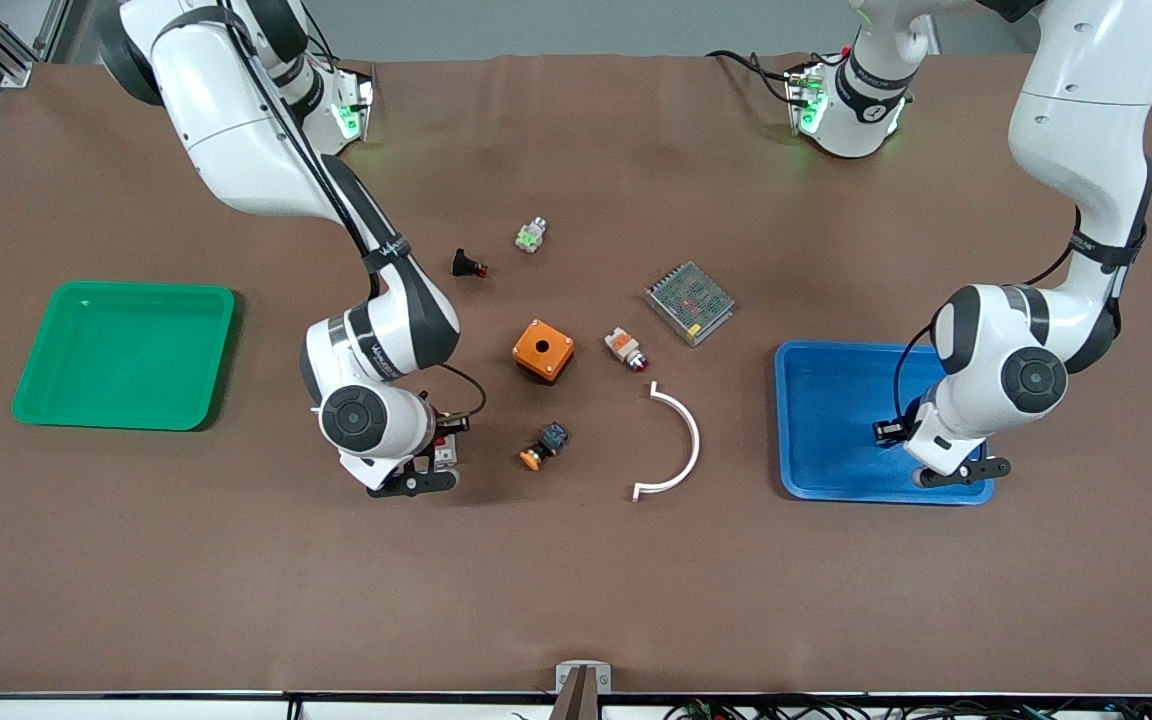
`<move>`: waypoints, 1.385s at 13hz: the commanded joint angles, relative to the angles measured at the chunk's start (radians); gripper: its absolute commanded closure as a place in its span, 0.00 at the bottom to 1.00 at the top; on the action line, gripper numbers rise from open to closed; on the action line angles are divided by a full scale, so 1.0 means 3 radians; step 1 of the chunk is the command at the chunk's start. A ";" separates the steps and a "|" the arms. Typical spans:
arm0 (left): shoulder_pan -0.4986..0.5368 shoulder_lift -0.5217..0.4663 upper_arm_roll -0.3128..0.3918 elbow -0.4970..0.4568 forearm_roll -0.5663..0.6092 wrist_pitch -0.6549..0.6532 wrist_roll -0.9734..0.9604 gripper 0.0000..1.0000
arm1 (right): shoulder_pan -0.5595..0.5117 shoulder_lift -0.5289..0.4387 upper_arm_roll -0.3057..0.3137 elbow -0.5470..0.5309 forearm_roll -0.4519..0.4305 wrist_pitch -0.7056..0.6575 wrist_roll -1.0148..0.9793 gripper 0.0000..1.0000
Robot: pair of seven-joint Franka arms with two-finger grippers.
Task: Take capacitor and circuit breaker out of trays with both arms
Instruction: 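Carry the breaker with the right gripper onto the table beside the clip, then carry the capacitor with the left gripper while the right gripper withdraws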
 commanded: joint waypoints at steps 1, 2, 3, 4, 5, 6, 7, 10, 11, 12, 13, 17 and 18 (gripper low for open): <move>-0.0005 -0.0030 -0.0006 0.0045 0.0030 -0.0024 -0.0004 0.99 | -0.0007 -0.0118 -0.0036 0.0081 0.0027 -0.0076 0.0043 0.00; 0.0000 -0.0091 -0.0021 0.0040 0.0030 -0.0034 -0.0004 0.99 | -0.0017 -0.0154 -0.0046 0.0081 0.0032 -0.0091 0.0048 0.00; -0.0005 -0.0193 -0.0026 0.0020 0.0030 -0.0049 -0.0019 0.99 | -0.0032 -0.0276 -0.0072 0.0081 0.0032 -0.0117 0.0054 0.00; -0.0015 -0.0260 -0.0072 0.0025 0.0030 -0.0100 -0.0040 0.99 | -0.0032 -0.0460 -0.0163 0.0076 0.0037 -0.0122 0.0089 0.00; -0.0010 -0.0306 -0.0164 0.0040 0.0025 -0.0161 -0.0045 0.99 | -0.0032 -0.0593 -0.0265 0.0066 0.0037 -0.0163 0.0206 0.00; -0.0010 -0.0342 -0.0250 0.0045 0.0014 -0.0172 -0.0106 0.99 | -0.0043 -0.0736 -0.0337 0.0066 0.0037 -0.0345 0.0247 0.00; -0.0010 -0.0348 -0.0348 0.0045 0.0014 -0.0172 -0.0248 0.99 | -0.0063 -0.0900 -0.0429 0.0071 0.0037 -0.0600 0.0233 0.00; -0.0101 -0.0302 -0.0680 0.0157 0.0019 -0.0172 -0.0917 0.99 | -0.0343 -0.1264 -0.0563 0.0081 0.0027 -0.0818 0.0182 0.00; -0.0234 -0.0231 -0.0691 0.0269 0.0029 -0.0172 -0.1157 0.99 | -0.0521 -0.1360 -0.0558 0.0091 0.0047 -0.0843 0.0009 0.00; -0.0407 -0.0139 -0.0691 0.0432 0.0025 -0.0172 -0.1418 0.99 | -0.0660 -0.1468 -0.0548 0.0101 0.0047 -0.0904 -0.0316 0.00; -0.0596 -0.0006 -0.0686 0.0626 0.0040 -0.0172 -0.1709 0.99 | -0.0727 -0.1560 -0.0563 0.0102 0.0032 -0.0991 -0.0659 0.00; -0.1052 0.0500 -0.0655 0.1169 0.0060 -0.0157 -0.2208 0.99 | -0.0932 -0.1953 -0.0624 0.0096 -0.0054 -0.1742 -0.1025 0.00; -0.1134 0.0618 -0.0645 0.1292 0.0055 -0.0152 -0.2218 0.99 | -0.0937 -0.2041 -0.0619 0.0091 -0.0080 -0.1809 -0.1005 0.00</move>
